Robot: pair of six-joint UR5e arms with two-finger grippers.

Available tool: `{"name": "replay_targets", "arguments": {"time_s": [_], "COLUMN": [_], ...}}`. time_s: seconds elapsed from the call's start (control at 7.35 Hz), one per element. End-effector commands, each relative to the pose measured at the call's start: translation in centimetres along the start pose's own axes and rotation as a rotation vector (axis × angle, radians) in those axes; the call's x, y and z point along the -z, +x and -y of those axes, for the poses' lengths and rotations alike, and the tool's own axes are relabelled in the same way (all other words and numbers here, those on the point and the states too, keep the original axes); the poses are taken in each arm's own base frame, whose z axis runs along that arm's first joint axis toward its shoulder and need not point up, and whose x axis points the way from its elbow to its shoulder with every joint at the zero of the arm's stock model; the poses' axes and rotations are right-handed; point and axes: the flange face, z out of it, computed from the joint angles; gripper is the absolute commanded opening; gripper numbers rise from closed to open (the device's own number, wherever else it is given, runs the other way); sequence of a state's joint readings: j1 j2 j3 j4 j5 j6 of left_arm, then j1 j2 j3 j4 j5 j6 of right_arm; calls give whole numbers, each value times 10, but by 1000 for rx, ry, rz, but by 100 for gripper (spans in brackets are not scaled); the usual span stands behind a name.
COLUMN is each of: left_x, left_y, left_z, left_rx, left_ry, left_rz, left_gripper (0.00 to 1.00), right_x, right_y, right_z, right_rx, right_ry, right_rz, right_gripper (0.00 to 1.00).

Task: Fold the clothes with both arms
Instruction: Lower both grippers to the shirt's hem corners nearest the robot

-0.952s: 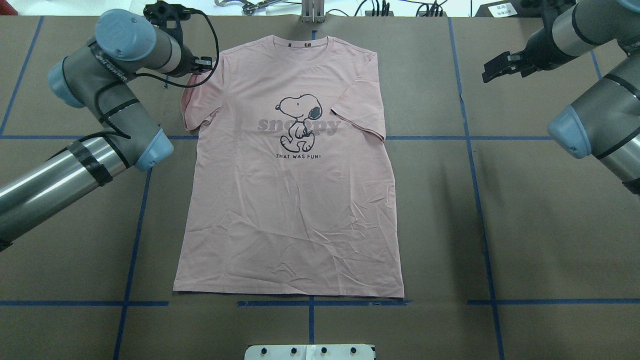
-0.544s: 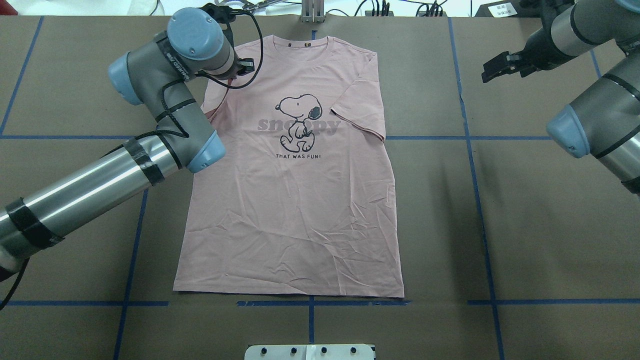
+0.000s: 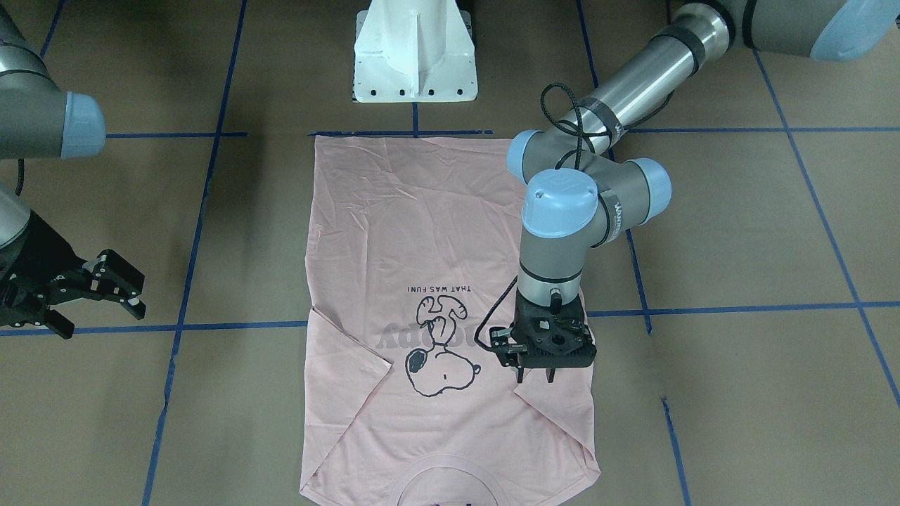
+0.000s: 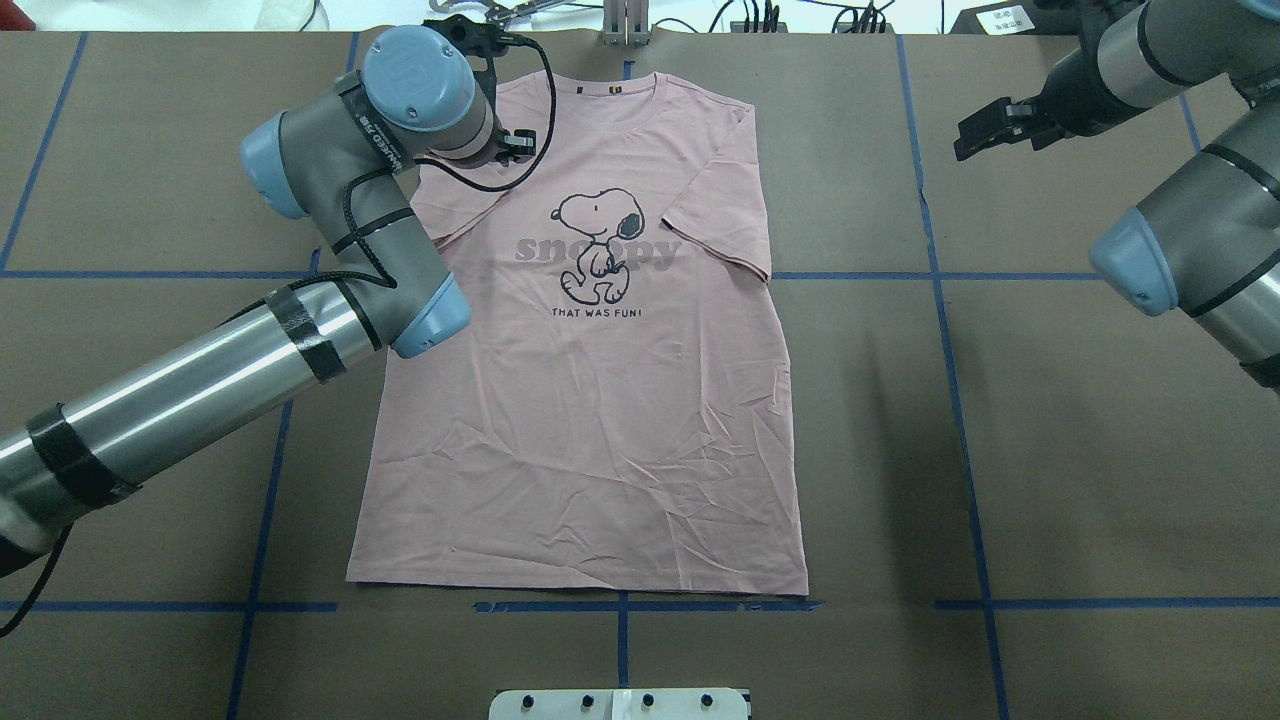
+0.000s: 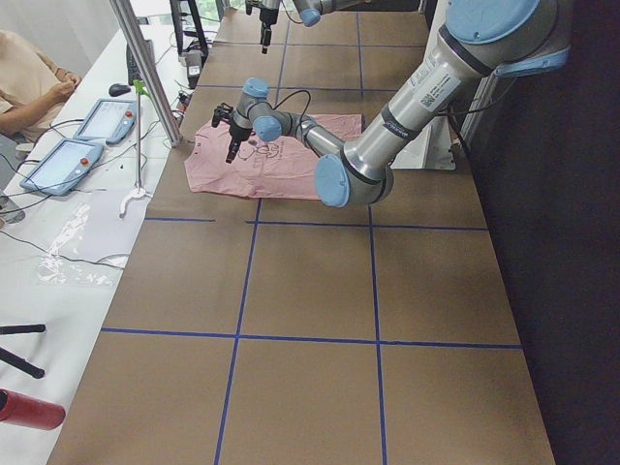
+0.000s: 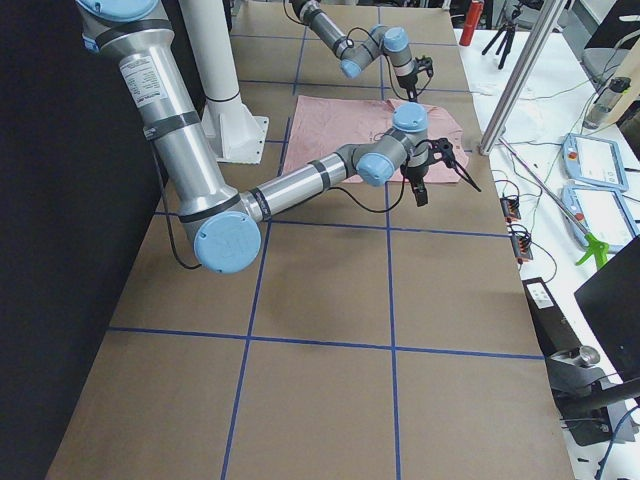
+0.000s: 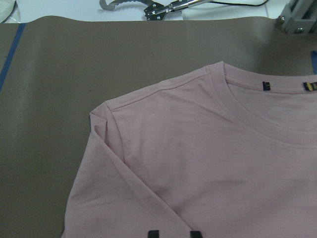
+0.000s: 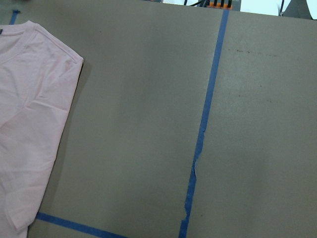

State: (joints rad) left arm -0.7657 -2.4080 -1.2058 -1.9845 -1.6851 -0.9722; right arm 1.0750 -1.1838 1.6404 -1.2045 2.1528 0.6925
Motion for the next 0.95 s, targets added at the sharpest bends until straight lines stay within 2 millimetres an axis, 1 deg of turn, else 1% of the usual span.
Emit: {"name": "replay_targets", "arguments": {"time_s": [0.0, 0.14, 0.27, 0.41, 0.54, 0.68, 0.82], "left_x": [48, 73, 93, 108, 118, 134, 145], "left_y": [-29, -40, -53, -62, -71, -68, -76], "left_z": [-37, -53, -73, -105, -148, -187, -211], "left_rx": [-63, -73, -79, -85, -43, 0, 31], "left_ry": [-22, -10, -9, -33, -72, -112, -143], "left_rz": [-117, -158, -176, -201, -220, -249, -255], "left_gripper": [100, 100, 100, 100, 100, 100, 100], "right_x": [-2, -11, -12, -4, -8, -7, -10], "right_y": [-66, -119, -177, -228, -274, -301, -300], "right_z": [-31, -64, -105, -157, -228, -290, -337], "right_rx": [-133, -164, -217, -256, -324, -324, -323], "right_ry": [-6, -11, -6, -11, -7, 30, 15], "right_rz": [52, 60, 41, 24, 18, 23, 4], "right_gripper": [100, 100, 100, 100, 100, 100, 99]}}
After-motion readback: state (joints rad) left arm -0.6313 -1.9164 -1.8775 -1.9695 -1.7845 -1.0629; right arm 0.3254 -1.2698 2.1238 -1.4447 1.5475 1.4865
